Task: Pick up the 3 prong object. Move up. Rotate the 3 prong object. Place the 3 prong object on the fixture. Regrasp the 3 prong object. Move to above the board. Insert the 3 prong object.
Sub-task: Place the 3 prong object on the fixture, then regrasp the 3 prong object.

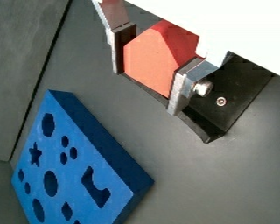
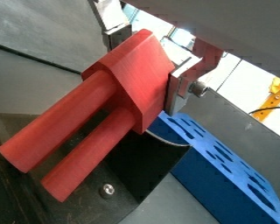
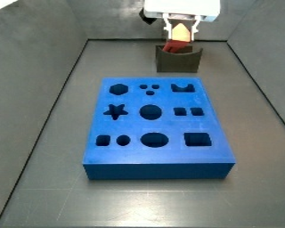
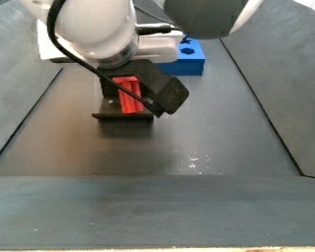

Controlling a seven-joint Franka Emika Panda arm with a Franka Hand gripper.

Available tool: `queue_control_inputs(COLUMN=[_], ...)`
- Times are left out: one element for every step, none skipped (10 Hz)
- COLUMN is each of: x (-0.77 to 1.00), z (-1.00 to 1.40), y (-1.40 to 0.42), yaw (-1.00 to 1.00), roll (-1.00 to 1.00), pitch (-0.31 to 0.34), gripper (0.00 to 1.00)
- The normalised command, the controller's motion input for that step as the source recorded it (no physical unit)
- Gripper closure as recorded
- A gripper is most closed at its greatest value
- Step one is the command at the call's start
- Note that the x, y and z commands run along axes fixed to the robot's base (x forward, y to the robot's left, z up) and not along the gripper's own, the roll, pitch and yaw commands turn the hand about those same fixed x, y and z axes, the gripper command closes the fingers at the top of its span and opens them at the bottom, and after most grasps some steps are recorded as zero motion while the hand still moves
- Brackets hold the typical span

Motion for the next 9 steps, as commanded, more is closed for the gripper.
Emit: queue_control_inputs(x=[0.11,0.11,0.11,0.11,0.1,0.0,0.0,-0.01,-0.02], z=[-0.83,-0.83,-0.83,-0.83,-0.84,0.0,1.0,1.0,1.0], y=[0.2,0.2,0.2,0.2,0.19,0.0,0.0,0.01,0.01], yaw=[-0.18,-0.15,-0.13,-0.11,-0.09,0.0,0.02,0.03,0.04], roll=[-0.1,-0.1,-0.1,-0.1,-0.1,0.0,0.01,0.02,0.03], pitch=[-0.026,-0.026,-0.026,-0.025,-0.023,0.0,-0.036,-0.026,-0.016], gripper=[1.0,1.0,1.0,1.0,1.0,0.0,0.0,0.0,0.0])
